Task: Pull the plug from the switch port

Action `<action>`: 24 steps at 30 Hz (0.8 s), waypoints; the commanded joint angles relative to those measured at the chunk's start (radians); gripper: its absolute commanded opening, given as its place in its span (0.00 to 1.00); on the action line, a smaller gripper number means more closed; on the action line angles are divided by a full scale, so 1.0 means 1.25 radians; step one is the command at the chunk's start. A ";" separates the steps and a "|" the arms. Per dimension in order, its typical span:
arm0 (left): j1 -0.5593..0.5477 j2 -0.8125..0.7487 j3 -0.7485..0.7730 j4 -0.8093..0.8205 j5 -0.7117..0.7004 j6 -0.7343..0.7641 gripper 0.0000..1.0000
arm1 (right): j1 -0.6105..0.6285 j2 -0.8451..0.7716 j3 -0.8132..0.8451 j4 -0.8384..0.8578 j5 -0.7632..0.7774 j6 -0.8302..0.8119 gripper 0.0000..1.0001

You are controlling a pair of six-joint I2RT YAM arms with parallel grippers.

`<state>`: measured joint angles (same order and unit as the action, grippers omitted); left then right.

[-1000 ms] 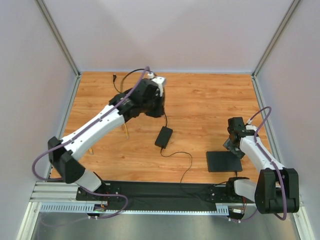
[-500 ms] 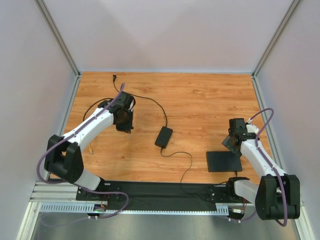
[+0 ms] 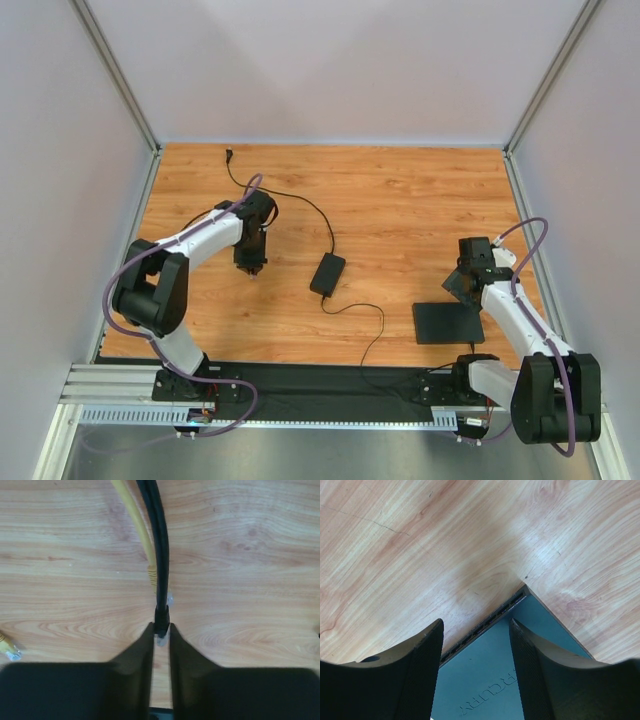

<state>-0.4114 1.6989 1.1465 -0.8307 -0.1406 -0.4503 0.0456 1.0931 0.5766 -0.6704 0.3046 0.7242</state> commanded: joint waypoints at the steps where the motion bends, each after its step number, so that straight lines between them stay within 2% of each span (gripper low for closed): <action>1: 0.003 -0.057 0.000 -0.004 -0.058 -0.029 0.30 | 0.005 0.016 -0.012 -0.001 -0.030 0.000 0.57; 3: 0.003 -0.080 -0.018 0.009 -0.064 -0.034 0.49 | 0.005 0.025 -0.007 -0.004 -0.039 -0.004 0.57; 4: 0.003 -0.097 -0.018 0.004 -0.067 -0.035 0.64 | 0.005 0.029 -0.006 -0.011 -0.041 -0.003 0.57; 7: 0.003 -0.132 -0.008 -0.013 -0.081 -0.041 0.73 | 0.005 0.026 -0.006 -0.013 -0.029 0.006 0.57; 11: -0.020 -0.232 -0.036 0.004 -0.028 -0.069 0.72 | 0.005 0.006 0.004 -0.037 -0.018 0.018 0.57; 12: -0.049 -0.279 -0.052 0.029 -0.012 -0.079 0.71 | 0.005 -0.002 0.005 -0.049 -0.013 0.021 0.57; 16: -0.146 -0.337 -0.070 0.097 0.107 -0.113 0.62 | 0.006 -0.028 0.053 -0.108 0.003 0.028 0.57; 17: -0.166 -0.341 -0.077 0.116 0.172 -0.126 0.60 | 0.005 -0.036 0.059 -0.118 -0.003 0.032 0.57; 19: -0.249 -0.338 -0.095 0.197 0.231 -0.153 0.56 | 0.005 -0.046 0.086 -0.159 -0.017 0.048 0.57; 23: -0.380 -0.259 -0.075 0.283 0.258 -0.156 0.57 | 0.006 -0.089 0.107 -0.216 -0.042 0.087 0.57; 24: -0.398 -0.204 -0.047 0.294 0.263 -0.153 0.57 | 0.006 -0.102 0.108 -0.238 -0.041 0.095 0.58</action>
<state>-0.8417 1.3430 1.0485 -0.5785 0.0990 -0.6155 0.0494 1.0176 0.6670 -0.8761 0.2703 0.7876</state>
